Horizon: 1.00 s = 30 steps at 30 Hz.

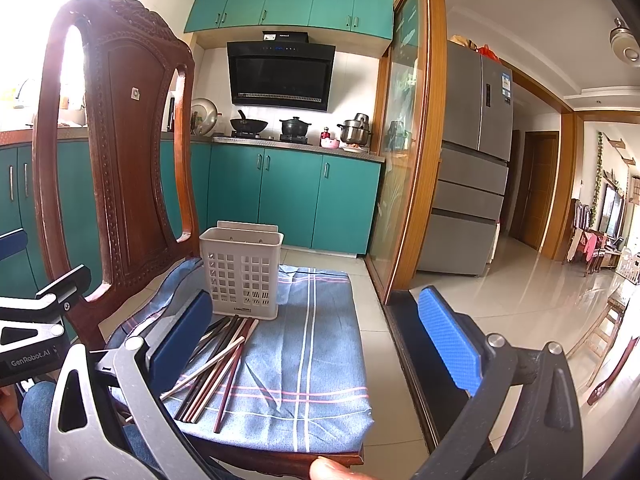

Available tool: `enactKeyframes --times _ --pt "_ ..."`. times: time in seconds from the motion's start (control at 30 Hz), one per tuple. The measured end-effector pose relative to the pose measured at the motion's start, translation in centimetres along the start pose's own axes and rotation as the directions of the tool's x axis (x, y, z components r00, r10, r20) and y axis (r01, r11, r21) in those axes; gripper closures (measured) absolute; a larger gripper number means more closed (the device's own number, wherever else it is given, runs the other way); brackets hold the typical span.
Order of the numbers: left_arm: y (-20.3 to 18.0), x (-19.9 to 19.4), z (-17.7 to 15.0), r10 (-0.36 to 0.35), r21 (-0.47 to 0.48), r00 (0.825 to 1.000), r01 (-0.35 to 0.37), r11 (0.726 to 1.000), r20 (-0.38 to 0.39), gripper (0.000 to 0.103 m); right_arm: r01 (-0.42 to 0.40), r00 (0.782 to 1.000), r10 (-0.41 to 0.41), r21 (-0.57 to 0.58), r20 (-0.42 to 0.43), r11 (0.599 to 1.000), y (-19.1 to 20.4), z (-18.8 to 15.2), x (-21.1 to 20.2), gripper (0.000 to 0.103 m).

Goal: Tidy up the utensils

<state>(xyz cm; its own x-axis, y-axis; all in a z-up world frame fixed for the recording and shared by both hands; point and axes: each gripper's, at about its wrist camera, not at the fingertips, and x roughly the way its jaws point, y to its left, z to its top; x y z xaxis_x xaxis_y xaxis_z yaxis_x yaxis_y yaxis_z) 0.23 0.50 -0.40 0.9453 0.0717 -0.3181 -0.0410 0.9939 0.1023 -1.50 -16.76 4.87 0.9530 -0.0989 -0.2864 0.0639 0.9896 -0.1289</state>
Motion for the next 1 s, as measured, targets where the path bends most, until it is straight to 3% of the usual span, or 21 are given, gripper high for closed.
enactKeyframes --times 1.0 --pt "-0.17 0.34 -0.29 0.003 0.005 1.0 -0.003 1.0 -0.014 0.003 -0.003 1.0 0.003 0.0 -0.01 1.0 0.09 -0.55 0.31 0.002"
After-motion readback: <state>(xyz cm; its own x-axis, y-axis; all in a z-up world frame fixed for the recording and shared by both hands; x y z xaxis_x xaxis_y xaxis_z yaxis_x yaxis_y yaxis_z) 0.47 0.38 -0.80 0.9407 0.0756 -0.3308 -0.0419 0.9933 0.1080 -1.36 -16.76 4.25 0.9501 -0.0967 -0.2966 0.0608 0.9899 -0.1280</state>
